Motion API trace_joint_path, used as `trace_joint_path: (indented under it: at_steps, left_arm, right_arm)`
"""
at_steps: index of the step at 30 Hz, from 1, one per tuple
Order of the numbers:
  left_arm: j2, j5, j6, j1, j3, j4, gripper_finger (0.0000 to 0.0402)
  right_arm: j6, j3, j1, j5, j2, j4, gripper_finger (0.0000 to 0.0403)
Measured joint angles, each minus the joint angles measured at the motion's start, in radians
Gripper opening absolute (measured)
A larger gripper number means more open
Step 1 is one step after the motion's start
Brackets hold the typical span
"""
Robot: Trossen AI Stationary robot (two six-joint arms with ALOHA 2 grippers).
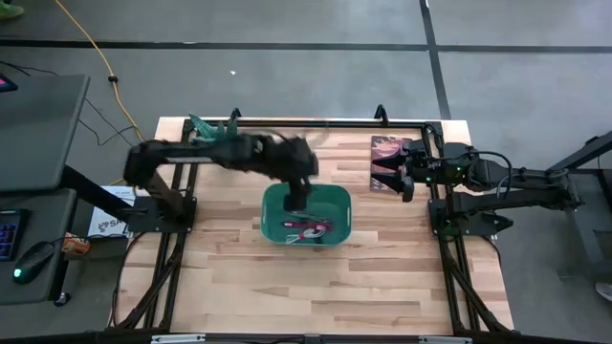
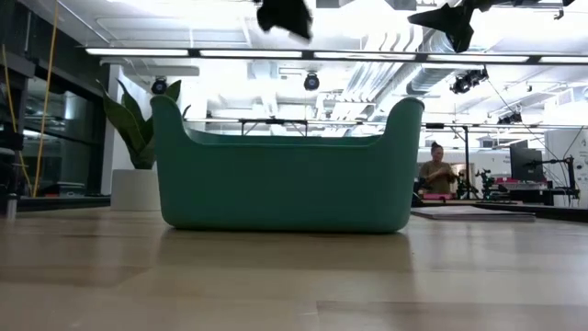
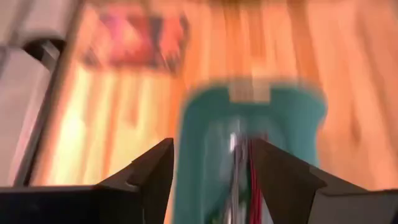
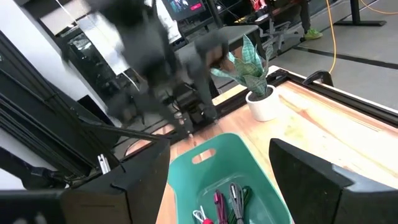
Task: Pick and place USB-C Cables
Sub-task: Return to Home Position
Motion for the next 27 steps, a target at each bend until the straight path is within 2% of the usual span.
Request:
trace_joint_path:
  at_steps: [3,6,14,21,27]
  left_arm:
    - [-0.096,0.033,-0.04,0.036,-0.014,0.084,0.0187]
    - [-0.2,0.034,-0.06,0.049,-0.06,0.201,0.0157]
    - [-0.478,0.033,-0.155,0.051,-0.334,0.533,0.0015]
    - [-0.66,0.037,-0.273,-0.039,-0.667,0.93,0.0003]
    - [-0.708,0.032,-0.371,-0.142,-0.902,1.261,0.0001]
  right_arm:
    - [0.0,0.0,0.0,0.0,0.0,-0.004,0.0265]
    - [0.0,0.0,0.0,0.001,0.0,-0.006,0.0265]
    - [0.007,0.0,0.0,0.001,0.0,-0.007,0.0265]
    - [0.007,0.0,0.0,0.002,0.0,-0.01,0.0265]
    - [0.023,0.0,0.0,0.001,0.0,-0.005,0.0265]
